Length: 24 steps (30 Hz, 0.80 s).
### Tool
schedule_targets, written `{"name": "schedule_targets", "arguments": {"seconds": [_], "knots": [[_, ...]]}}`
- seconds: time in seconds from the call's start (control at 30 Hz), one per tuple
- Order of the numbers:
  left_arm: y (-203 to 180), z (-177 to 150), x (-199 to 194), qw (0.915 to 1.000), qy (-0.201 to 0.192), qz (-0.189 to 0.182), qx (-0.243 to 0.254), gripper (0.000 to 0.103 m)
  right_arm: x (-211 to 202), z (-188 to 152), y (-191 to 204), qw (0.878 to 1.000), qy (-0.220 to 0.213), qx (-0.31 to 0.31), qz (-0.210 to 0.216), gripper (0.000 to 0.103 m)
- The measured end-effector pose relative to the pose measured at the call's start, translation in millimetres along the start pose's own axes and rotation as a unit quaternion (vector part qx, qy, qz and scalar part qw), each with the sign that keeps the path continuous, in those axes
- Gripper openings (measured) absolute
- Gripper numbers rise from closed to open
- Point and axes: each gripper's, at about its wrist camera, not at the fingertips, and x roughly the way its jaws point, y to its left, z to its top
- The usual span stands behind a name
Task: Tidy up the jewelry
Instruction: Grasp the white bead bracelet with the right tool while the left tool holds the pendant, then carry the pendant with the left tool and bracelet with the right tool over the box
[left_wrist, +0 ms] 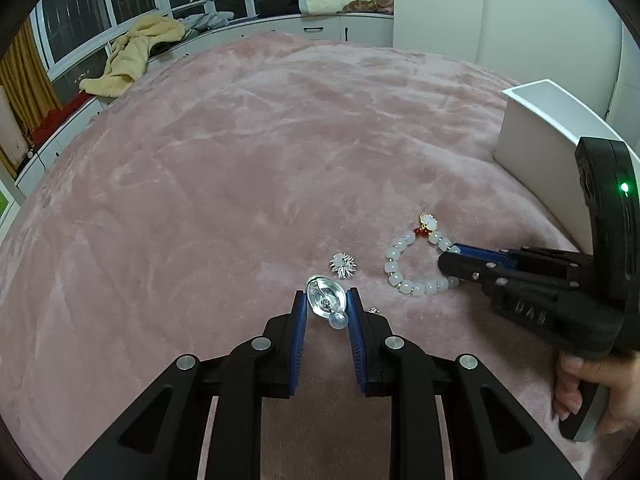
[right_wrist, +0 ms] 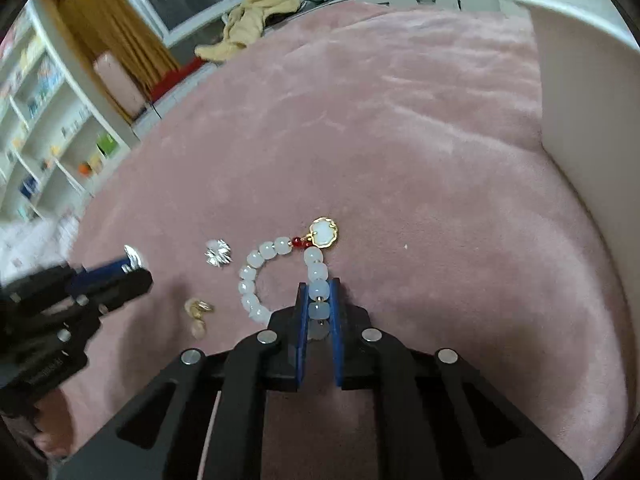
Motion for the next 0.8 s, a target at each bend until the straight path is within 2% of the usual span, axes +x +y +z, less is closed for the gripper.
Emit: {"name": "schedule_targets", "arguments": {"seconds": [0.17,0.27,0.5,0.8], "knots": [[-1.9,-2.9,-10.9,1.0000,-0.005,-0.004,-0.005,0.025,-17.5,2.3,-2.9,0.998,-0.019,0.031,0.056,0.010],[-3.3,-5.5,-19.0,0.9999,-0.010,-0.006,-0.005,0.025,-39.1,7.2,2.0,0.996,-0.040,0.037,0.075,0.010],[-2.3,-6.8,-40.1,0.9995,-0.024,-0.016,-0.012,0.025,-87.9,18.2,35.9,0.995,-0.071,-0.010,0.074,0.010],[-10.1,-4.6,-72.6,0.9984,-0.046,-0.033,-0.010,0.025,-145.5,27.6,30.4,0.992,-0.102,0.008,0.077,0.010]]}}
